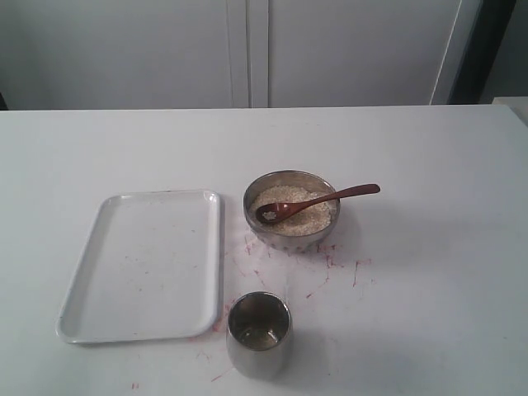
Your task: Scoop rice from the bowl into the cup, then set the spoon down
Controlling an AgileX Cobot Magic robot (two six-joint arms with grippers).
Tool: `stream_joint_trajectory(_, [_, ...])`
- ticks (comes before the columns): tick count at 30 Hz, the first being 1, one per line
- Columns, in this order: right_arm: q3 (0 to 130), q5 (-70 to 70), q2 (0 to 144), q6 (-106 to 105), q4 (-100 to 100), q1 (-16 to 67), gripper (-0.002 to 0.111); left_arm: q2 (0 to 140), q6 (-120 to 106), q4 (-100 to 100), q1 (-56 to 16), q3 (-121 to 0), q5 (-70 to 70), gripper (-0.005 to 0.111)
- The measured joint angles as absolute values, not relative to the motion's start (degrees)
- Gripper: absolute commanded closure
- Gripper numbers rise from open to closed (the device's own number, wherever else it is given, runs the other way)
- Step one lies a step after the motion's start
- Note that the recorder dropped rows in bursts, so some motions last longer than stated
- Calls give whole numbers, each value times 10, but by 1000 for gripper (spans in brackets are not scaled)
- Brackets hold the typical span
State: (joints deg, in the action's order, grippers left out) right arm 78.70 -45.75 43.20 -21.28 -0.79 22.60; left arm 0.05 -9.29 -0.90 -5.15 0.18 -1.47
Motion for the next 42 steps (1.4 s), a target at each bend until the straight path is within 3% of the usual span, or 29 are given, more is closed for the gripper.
stream_joint_trajectory(5, [803,-466,468,-123,51,228,108,1,-93,-9,-51,2,-15,92])
stream_joint_trajectory(21, [804,-489,543,-106,60,228,108,1,-93,-9,-51,2,-15,92])
stream_joint_trajectory(42, [804,-562,578,-302,60,228,108,1,-93,-9,-51,2,-15,92])
